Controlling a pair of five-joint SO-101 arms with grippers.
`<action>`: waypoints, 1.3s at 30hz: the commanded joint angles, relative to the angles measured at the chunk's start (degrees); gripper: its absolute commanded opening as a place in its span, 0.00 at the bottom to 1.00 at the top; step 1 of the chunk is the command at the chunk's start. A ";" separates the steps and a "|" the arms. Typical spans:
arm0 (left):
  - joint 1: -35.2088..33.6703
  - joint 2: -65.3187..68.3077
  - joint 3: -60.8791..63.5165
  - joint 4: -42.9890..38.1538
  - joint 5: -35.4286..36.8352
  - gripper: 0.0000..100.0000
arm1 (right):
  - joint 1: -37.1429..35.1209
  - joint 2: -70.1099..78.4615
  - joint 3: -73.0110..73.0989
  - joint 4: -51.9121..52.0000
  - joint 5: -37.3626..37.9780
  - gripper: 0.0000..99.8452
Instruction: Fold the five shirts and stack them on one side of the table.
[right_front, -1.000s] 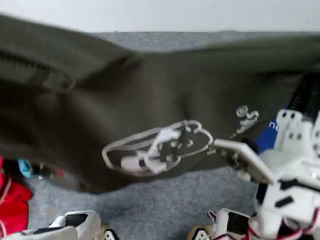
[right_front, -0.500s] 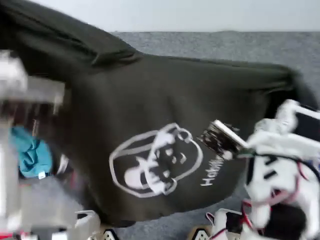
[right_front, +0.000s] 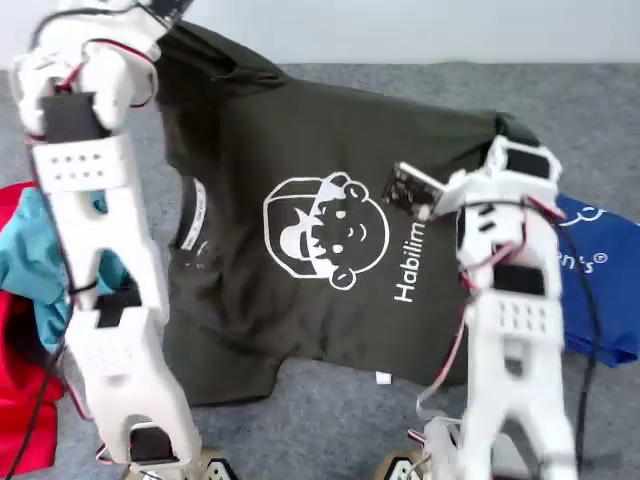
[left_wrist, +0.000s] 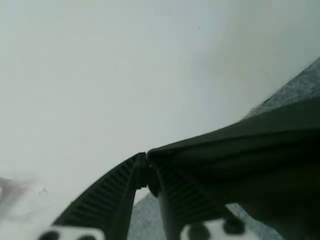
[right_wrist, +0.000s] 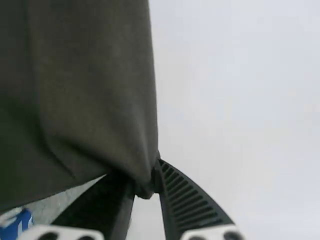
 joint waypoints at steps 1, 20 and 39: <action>-0.62 4.66 -0.66 -7.03 -0.70 0.01 | 0.13 14.02 -9.58 -11.74 0.88 0.01; -0.26 10.55 -3.74 -2.64 -2.81 0.01 | 0.84 46.55 -36.48 -15.34 2.46 0.01; 0.26 10.55 -19.65 33.23 -8.26 0.01 | 1.27 16.04 1.23 -15.25 2.46 0.01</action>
